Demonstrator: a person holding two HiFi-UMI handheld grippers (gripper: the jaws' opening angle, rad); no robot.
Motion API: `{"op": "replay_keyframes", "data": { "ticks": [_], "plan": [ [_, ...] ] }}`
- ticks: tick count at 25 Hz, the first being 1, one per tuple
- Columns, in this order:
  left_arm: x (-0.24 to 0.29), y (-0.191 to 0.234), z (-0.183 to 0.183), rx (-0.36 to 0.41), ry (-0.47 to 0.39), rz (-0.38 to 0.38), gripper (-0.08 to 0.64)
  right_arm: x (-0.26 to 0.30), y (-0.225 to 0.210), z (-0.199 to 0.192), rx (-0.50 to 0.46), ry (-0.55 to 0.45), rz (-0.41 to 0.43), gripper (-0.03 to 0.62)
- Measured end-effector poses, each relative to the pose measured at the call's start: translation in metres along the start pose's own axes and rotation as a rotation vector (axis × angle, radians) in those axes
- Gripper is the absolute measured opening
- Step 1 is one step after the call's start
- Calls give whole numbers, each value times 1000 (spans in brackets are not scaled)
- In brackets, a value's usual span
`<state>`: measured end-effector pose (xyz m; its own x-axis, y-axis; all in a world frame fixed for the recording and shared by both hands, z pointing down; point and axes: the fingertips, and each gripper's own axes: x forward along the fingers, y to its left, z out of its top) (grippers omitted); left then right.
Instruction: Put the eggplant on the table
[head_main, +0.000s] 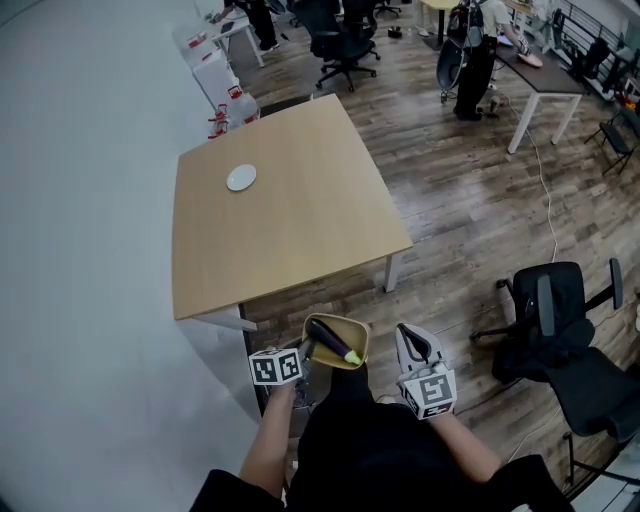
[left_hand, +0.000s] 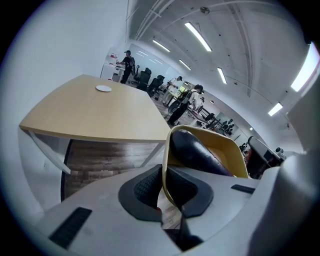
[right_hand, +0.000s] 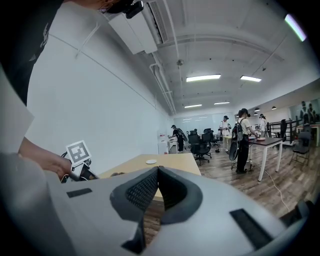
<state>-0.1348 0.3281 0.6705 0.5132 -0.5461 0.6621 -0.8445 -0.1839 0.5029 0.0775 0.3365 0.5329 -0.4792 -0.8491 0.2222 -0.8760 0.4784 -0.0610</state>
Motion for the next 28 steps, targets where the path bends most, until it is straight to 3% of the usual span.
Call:
{"op": "replay_keyframes", "data": {
  "ticks": [7,11,15,19,28],
  "plan": [
    [75,52,86,-15,20,-11,25,103,-30,25,21,54,5,60],
    [113,84,148,-78,-22,-15,25,173,-46,43,6,69,35,60],
    [134,118,198,-57,2,22,25,234,-58,65,-10,75,29,60],
    [155,138,243,-34,29,1,25,281,-74,79,-8,77,3,60],
    [199,156,296,9,92,-24,25,325,-113,81,25,108,-87,60]
  ]
}}
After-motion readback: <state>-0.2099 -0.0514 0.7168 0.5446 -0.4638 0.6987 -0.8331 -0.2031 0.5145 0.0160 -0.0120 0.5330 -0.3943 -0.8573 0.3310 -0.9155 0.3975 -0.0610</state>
